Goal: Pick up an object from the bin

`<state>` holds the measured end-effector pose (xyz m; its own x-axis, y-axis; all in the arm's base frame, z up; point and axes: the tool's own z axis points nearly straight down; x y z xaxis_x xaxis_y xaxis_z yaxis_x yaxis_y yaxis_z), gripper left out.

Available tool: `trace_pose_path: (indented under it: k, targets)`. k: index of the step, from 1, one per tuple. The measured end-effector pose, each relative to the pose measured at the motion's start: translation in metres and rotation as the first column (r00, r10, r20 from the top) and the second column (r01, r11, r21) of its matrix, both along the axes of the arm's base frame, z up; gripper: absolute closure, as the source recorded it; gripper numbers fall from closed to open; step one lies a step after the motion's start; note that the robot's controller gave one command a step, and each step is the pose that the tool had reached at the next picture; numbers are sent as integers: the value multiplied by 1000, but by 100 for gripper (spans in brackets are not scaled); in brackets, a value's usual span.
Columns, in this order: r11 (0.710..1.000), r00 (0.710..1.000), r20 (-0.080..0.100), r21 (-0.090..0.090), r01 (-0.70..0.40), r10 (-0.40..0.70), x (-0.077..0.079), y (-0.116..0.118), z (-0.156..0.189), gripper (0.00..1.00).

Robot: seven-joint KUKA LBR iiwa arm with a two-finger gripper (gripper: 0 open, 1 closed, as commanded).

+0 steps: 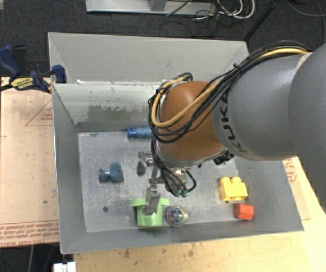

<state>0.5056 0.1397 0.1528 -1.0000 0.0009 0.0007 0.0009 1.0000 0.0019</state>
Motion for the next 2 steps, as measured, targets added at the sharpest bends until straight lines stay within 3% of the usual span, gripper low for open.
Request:
trace_pose_path:
  k: [1,2]
  targets:
    - [989,989,5,-2,-145,145,-11,-68,-84,0]
    - [993,993,5,-1,-119,119,9,-89,-83,0]
